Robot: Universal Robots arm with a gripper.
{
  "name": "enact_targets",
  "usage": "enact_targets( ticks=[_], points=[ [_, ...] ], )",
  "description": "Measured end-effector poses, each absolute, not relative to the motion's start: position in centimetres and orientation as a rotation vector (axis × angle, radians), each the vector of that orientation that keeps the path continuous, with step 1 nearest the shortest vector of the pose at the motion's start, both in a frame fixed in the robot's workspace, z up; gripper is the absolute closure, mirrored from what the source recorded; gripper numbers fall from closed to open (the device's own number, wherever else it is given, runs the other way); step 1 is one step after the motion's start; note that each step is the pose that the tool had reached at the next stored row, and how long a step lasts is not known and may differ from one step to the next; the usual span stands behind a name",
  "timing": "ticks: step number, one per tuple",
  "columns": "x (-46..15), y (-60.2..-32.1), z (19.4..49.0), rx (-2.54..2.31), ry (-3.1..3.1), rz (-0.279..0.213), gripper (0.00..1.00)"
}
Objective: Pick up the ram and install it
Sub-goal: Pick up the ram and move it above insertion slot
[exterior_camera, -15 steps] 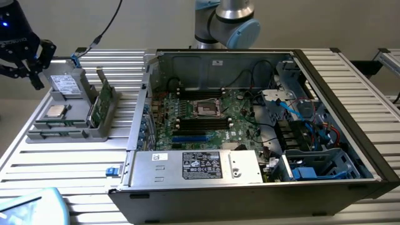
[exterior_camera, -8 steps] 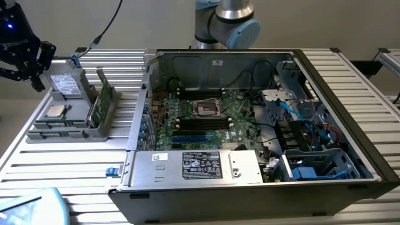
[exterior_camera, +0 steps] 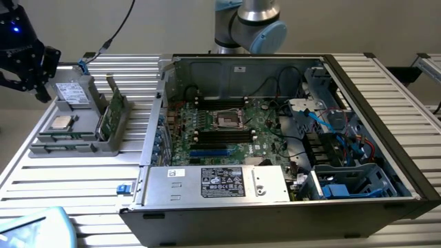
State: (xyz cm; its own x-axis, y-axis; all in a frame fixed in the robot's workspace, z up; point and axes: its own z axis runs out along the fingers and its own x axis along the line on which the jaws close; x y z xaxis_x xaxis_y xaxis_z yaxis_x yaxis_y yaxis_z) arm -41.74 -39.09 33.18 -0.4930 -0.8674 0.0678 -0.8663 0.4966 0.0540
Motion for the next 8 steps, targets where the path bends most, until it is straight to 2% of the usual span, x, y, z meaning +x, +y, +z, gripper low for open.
enact_targets(
  ticks=[4, 8],
  points=[
    [-41.74, -39.09, 33.05, 1.633, -2.588, -0.016, 0.89],
    [-41.74, -39.09, 32.90, 1.734, -2.533, -0.035, 0.89]
  ],
)
